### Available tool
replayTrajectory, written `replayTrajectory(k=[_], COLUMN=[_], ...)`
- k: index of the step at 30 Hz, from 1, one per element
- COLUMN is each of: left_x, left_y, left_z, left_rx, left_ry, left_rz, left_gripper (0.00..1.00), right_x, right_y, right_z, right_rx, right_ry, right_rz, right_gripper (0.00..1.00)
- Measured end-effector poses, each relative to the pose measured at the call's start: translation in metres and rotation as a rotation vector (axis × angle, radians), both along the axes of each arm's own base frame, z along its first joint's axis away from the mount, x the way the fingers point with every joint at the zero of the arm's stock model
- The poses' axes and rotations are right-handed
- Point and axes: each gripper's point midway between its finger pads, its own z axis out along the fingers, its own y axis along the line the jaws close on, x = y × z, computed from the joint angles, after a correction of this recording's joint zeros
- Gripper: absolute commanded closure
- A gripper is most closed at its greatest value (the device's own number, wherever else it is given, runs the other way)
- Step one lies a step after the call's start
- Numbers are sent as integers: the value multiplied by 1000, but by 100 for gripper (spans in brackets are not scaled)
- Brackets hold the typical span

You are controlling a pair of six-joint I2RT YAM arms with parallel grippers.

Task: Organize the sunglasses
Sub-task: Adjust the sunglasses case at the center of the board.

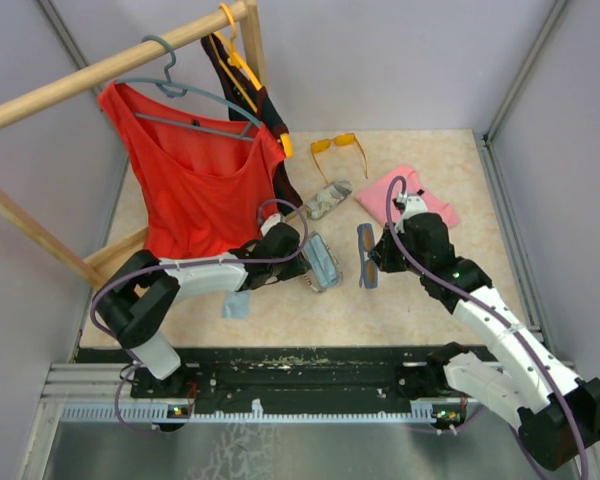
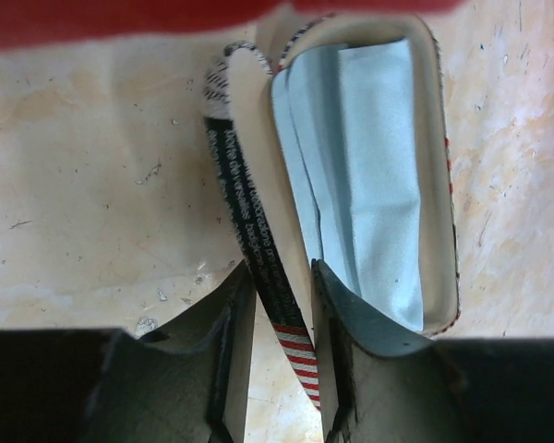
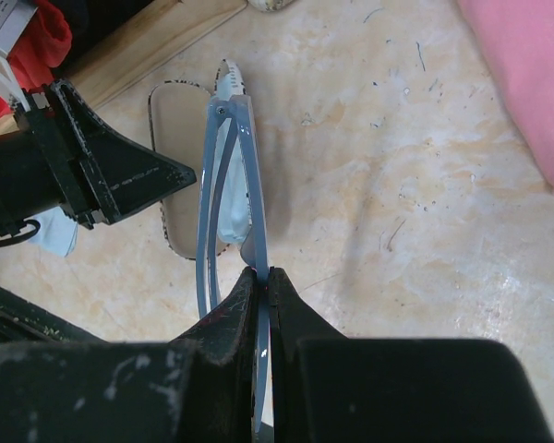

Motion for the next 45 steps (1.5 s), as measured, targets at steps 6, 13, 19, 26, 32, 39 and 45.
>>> replayTrajectory(k=[6,13,19,26,32,39,45], left_x=[0,-2,-6,-11,-13,-9,-10], left_y=[2,13,30,40,36,22,20], left_z=[3,13,26,35,34,22,9], left_rx=[8,70,150,176,166,127,128], left_ry=[-8,-26,-50,-70,-73,-61,-40], left_rz=[-5,-21,-40,-62,-89,-126,-148], left_gripper=[71,73,74,61,56,62,74], right_x=[0,-3,-8,-16,-17,-17,-17], right_y=[0,0,8,11,13,13,13], right_z=[0,1,4,-6,-5,-6,-6], right_rx=[1,10,57,81,91,91,91], right_ry=[-2,-2,8,50,53,56,56], right_rz=[0,5,29,42,44,46,46], right_gripper=[100,100,100,100,100,100,100])
